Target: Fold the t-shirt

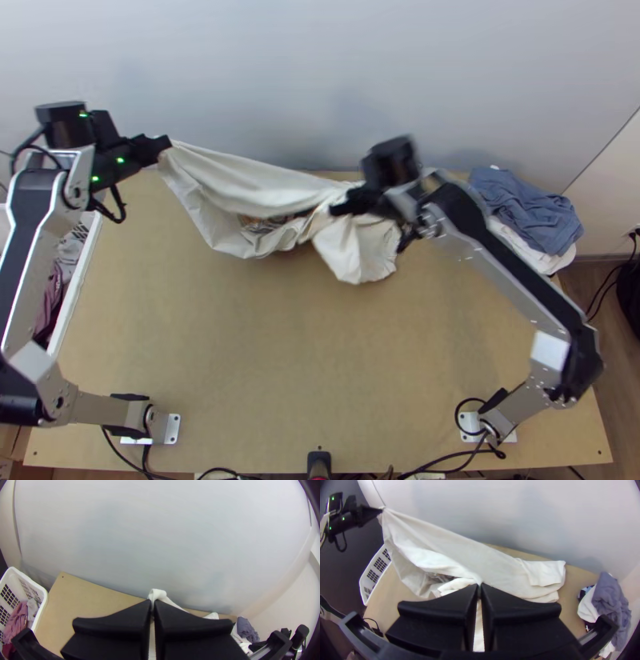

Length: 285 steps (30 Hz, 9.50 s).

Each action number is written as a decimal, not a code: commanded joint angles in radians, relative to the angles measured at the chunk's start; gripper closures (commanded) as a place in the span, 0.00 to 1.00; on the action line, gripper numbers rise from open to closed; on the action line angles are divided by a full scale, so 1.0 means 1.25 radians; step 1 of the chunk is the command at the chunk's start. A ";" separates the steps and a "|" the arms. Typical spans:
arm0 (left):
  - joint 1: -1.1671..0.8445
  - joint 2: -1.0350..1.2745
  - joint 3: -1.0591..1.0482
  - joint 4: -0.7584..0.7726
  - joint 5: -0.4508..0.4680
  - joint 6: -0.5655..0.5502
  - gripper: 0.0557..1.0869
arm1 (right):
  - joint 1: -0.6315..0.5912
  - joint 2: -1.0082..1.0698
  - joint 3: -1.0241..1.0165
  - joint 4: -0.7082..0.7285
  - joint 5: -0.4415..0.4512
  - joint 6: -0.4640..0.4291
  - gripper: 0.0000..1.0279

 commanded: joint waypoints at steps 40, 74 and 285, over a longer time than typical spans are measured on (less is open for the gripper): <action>-0.157 -0.257 -0.336 -0.064 0.031 -0.053 0.96 | -0.371 -0.133 -0.230 -0.210 -0.468 0.057 0.97; -0.192 0.121 -0.459 0.043 0.103 0.064 0.12 | -0.449 0.165 -0.284 0.120 -0.457 0.128 0.97; -0.250 -0.204 -0.732 -0.089 0.082 0.032 0.10 | -0.369 -0.366 -0.500 -0.029 -0.225 0.142 0.04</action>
